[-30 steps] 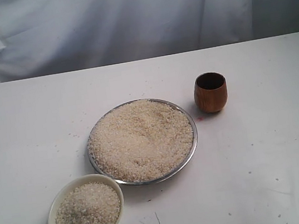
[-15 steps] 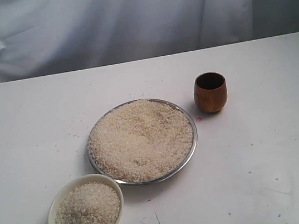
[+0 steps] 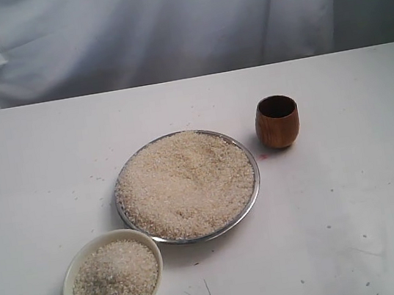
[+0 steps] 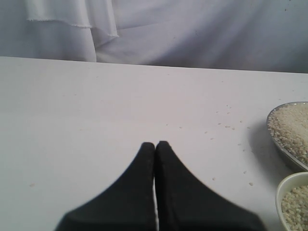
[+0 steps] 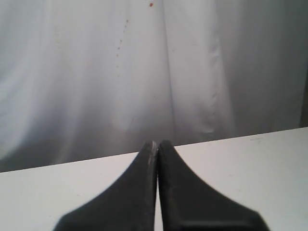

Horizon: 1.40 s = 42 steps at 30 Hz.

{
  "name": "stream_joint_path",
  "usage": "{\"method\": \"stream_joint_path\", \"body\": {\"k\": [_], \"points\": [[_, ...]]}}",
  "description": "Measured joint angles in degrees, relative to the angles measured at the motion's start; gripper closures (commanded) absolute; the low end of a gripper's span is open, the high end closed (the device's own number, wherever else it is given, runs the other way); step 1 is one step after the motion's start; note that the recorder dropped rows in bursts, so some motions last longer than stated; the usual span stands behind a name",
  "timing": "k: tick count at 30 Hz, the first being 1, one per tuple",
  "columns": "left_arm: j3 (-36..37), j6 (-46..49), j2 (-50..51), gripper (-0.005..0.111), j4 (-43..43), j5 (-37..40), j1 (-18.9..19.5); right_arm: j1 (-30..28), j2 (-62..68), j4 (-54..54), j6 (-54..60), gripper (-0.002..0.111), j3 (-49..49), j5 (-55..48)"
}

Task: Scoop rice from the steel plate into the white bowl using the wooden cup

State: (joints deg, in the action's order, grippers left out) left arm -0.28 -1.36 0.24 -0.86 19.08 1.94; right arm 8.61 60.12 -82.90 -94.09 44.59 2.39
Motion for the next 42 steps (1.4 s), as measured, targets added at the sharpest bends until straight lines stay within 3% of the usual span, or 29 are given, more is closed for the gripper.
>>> {"method": "stream_joint_path", "body": {"k": [9, 15, 21, 33, 36, 42], "points": [[0.0, 0.0, 0.0, 0.107, 0.0, 0.0, 0.0, -1.6, -10.2, 0.0, 0.1, 0.108, -8.0, -8.7], [0.0, 0.0, 0.0, 0.107, 0.0, 0.0, 0.0, -6.1, -21.6, 0.0, 0.1, 0.108, -17.4, -10.0], [0.0, 0.0, 0.0, 0.107, 0.0, 0.0, 0.0, -6.9, -34.9, 0.0, -0.3, 0.108, -25.6, -11.8], [0.0, 0.0, 0.0, 0.107, 0.0, 0.0, 0.0, -7.0, -44.5, 0.4, 0.3, 0.108, -28.4, -9.7], [0.0, 0.0, 0.0, 0.107, 0.0, 0.0, 0.0, -7.0, -44.5, 6.4, 7.6, 0.108, -28.4, -6.4], [0.0, 0.0, 0.0, 0.107, 0.0, 0.0, 0.0, -7.0, -45.2, 45.0, 48.2, 0.108, -28.4, -8.3]]}}
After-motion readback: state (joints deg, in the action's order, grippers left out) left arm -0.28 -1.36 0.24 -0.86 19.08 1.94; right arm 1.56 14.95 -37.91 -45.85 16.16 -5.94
